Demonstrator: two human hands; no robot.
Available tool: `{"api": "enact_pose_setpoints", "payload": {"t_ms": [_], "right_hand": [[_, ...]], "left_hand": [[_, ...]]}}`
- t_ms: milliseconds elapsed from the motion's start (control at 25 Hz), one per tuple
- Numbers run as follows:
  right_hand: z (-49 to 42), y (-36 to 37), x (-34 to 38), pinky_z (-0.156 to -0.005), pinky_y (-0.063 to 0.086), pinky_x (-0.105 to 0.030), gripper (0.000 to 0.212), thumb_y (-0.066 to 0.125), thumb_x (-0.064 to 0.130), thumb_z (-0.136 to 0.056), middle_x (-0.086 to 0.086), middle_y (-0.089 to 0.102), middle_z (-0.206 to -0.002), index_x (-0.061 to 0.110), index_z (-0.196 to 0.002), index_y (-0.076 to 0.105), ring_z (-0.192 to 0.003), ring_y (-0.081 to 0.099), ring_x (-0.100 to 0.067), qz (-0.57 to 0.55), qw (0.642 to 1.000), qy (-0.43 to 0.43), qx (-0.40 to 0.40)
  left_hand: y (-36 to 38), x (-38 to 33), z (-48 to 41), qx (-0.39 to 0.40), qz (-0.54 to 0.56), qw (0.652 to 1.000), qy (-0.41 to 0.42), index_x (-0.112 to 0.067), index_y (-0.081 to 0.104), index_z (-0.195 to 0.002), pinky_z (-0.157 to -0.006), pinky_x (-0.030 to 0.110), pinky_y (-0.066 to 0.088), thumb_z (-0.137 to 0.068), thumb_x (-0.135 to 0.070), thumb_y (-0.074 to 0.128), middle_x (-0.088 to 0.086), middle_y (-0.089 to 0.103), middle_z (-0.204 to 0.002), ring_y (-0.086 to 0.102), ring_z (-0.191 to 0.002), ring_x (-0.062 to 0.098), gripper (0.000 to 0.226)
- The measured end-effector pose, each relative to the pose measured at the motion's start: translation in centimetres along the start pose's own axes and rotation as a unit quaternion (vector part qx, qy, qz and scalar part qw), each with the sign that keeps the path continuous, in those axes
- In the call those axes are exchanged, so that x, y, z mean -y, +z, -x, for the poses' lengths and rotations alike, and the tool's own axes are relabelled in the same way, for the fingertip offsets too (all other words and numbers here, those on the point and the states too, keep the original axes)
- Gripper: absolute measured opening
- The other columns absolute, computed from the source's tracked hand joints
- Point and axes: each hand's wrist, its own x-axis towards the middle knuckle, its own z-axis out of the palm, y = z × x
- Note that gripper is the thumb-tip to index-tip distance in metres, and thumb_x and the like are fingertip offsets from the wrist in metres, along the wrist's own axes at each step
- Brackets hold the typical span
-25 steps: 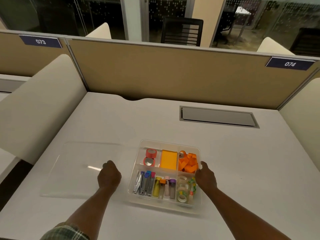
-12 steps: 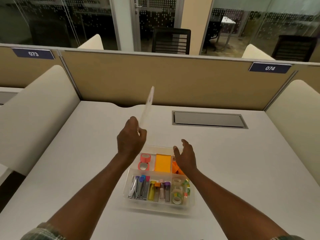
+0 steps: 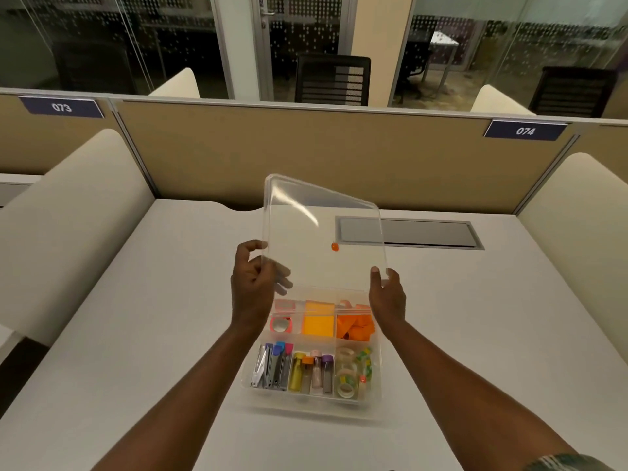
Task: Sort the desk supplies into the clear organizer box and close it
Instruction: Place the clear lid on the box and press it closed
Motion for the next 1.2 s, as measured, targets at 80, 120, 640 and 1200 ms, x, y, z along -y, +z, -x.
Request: {"api": "enact_pose_setpoints", "payload": {"t_ms": [80,120,640,1200], "right_hand": [[0.1,-1.1,-1.5,-0.088,0.046,-0.036,0.049,0.045,0.047,-0.100,-0.016,0.065,-0.123,0.009,-0.130,0.053,-0.112,0.061,-0.033,0.038,0.999,0.003,-0.016],[0.3,-1.4,-2.4,-0.082,0.045,-0.034,0.043,0.046,0.044,-0.100,-0.015,0.068,-0.115,0.008,-0.121,0.057,-0.106,0.063,-0.033,0.049,0.999,0.008,-0.023],[9.1,-1.4,-11.5,-0.075,0.048,-0.039,0.012,0.047,0.013,-0.099,-0.011,0.058,-0.092,0.005,-0.098,0.056,-0.087,0.059,-0.032,0.119,0.992,-0.036,-0.016],[10.3,0.0,-11.6,-0.076,0.052,-0.040,0.028,0.043,0.023,-0.102,-0.012,0.061,-0.110,0.011,-0.125,0.054,-0.097,0.063,-0.034,0.169,0.985,-0.028,-0.007]], "left_hand": [[-1.1,2.0,0.6,-0.003,-0.001,0.998,-0.059,-0.019,0.050,-0.113,-0.047,0.035,0.054,-0.093,-0.006,0.046,0.014,0.070,-0.072,0.065,-0.055,0.034,0.024],[-1.5,3.3,1.0,-0.007,-0.029,0.996,-0.081,-0.021,0.051,-0.112,-0.047,0.035,0.052,-0.092,-0.005,0.046,0.014,0.069,-0.070,0.064,-0.054,0.032,0.026],[-3.6,13.6,8.2,-0.007,-0.474,0.871,-0.127,-0.006,0.062,-0.111,-0.063,0.038,0.044,-0.086,-0.008,0.052,0.016,0.051,-0.099,0.052,-0.089,0.035,0.027],[-4.0,14.9,8.9,-0.043,-0.434,0.880,-0.187,-0.008,0.052,-0.107,-0.067,0.035,0.040,-0.091,-0.009,0.044,0.015,0.057,-0.102,0.060,-0.086,0.039,0.018]]}}
